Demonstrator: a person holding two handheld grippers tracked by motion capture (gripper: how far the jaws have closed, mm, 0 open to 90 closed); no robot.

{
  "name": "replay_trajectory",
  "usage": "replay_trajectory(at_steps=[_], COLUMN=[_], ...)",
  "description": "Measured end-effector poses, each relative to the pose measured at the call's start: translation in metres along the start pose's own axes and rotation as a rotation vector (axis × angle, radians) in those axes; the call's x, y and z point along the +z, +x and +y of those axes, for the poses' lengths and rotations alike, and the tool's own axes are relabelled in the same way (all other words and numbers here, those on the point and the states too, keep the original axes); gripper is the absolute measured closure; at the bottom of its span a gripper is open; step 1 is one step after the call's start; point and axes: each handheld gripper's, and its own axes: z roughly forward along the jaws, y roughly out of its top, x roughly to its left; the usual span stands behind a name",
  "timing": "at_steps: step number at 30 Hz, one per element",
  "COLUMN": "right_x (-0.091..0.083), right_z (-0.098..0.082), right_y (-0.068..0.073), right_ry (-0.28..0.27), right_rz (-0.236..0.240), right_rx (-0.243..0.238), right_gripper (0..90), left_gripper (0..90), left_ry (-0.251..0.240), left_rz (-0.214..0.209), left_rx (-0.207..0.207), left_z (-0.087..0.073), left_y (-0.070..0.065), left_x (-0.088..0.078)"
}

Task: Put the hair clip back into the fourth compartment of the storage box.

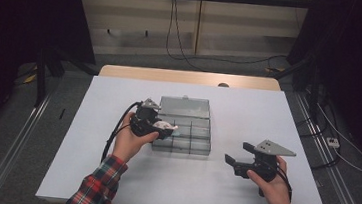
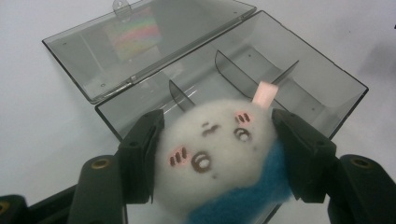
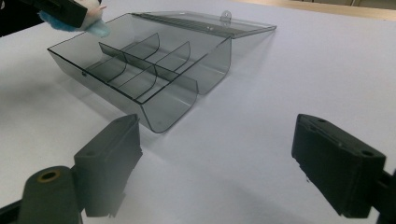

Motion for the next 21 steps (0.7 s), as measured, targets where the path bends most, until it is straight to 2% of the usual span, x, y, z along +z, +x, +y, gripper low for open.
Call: replay_trajectory(at_steps=[21], right_x=[-0.0009], right_z=[0.0006], right_y=[-0.0012], right_ry=[-0.005], right_rz=[-0.002], right_rx=[0.001], right_gripper=[15.1], left_gripper=[37.2], left_ry=[0.018], left_rz=[-0.005], left_rx=[0.007], left_z=[-0.0047], left_y=[-0.0047], left_x=[0.0103])
